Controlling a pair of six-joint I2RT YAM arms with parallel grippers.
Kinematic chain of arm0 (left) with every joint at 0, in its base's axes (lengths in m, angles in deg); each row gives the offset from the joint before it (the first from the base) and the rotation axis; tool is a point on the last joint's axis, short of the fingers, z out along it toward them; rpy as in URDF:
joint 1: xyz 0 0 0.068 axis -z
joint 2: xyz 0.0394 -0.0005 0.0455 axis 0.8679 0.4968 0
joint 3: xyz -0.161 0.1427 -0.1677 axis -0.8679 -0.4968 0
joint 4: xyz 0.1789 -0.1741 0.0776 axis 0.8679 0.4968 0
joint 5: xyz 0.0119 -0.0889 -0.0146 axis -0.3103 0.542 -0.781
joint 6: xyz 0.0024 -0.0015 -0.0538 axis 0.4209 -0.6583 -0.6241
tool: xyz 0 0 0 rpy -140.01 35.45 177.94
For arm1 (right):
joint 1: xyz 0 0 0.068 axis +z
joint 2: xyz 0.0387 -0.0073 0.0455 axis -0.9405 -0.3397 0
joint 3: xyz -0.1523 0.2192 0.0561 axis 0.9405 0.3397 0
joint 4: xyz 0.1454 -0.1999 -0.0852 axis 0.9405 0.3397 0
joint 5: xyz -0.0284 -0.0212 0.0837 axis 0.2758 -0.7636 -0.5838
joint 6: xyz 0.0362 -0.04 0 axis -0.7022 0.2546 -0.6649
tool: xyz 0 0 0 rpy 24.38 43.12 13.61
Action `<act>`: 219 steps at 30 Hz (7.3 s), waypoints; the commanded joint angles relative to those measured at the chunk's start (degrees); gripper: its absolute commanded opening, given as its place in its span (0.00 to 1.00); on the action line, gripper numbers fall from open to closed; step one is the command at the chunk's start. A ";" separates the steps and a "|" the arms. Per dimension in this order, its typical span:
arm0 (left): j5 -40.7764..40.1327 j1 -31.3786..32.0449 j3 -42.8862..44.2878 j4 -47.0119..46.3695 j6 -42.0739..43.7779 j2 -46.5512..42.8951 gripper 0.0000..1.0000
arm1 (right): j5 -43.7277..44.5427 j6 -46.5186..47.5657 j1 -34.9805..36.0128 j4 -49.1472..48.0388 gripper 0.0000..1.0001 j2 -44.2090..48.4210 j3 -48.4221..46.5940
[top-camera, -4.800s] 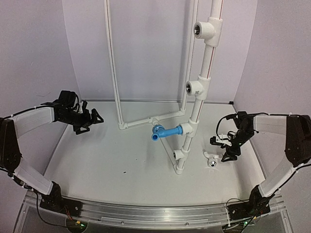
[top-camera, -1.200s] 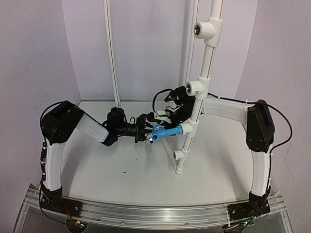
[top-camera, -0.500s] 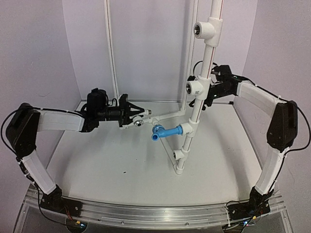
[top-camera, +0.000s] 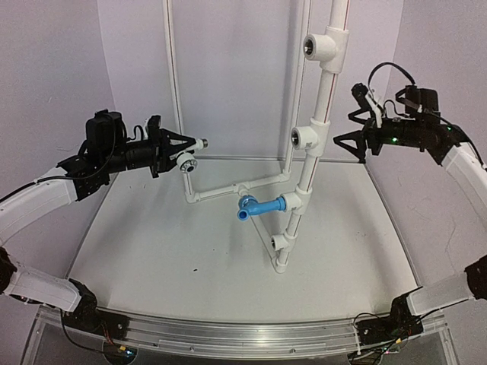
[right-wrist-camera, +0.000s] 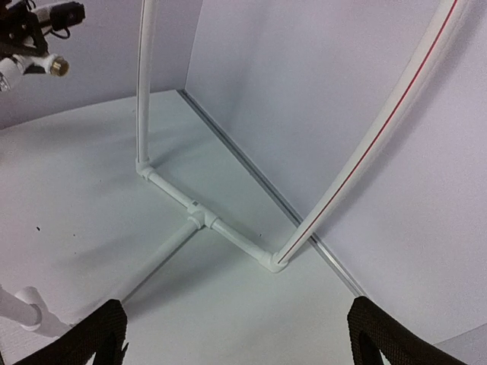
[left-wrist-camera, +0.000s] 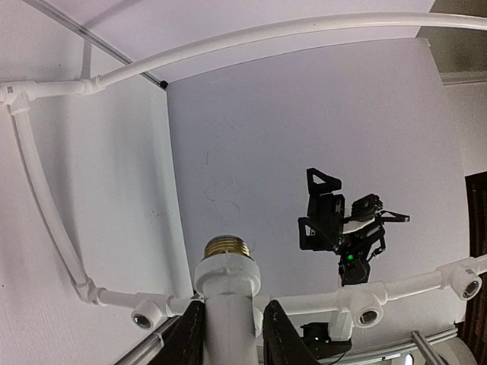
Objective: Install the water faucets
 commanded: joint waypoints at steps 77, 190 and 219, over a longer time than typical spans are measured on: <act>14.28 2.85 16.62 -5.42 -38.04 -0.73 0.00 | -14.11 -25.71 22.51 -22.32 0.65 -13.13 -8.37; 12.29 8.99 32.64 16.57 -4.83 15.43 0.00 | -17.59 -15.74 30.16 -18.09 0.00 -17.55 -9.93; -8.03 9.07 26.29 11.17 55.14 8.37 0.03 | -18.28 -20.85 30.16 -17.74 0.00 -15.75 -9.94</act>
